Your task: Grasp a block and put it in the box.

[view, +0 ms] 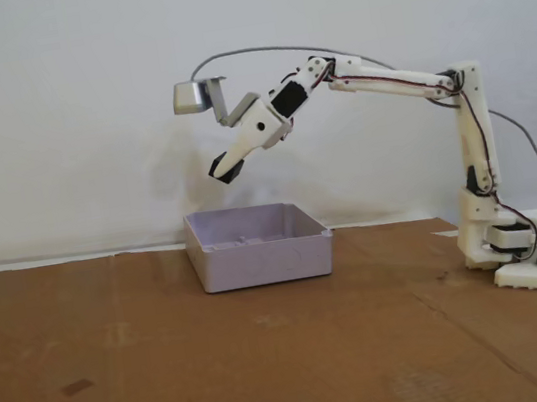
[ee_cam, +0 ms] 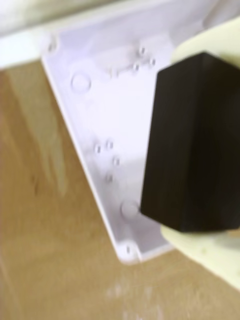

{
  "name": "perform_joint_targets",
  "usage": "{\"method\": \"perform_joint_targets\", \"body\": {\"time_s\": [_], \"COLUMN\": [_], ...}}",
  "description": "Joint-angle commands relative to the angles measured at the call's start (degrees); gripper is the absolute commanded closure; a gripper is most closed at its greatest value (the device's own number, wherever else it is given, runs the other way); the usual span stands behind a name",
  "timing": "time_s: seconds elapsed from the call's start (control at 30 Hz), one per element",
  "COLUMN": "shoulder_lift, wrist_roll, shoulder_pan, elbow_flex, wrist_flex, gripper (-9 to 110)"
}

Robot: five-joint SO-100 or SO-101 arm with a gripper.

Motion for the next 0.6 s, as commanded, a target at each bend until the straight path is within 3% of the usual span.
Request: {"method": "perform_joint_targets", "body": {"time_s": [0.0,0.57], "shoulder_lift": [9.7,10.7], "wrist_roll": [-1.3,-1.4], "shoulder_pan": [2.7,3.4], "elbow_flex": [-5.5,7.1], "wrist_flex": [-0.4,-0.4], "gripper": [102,102]}}
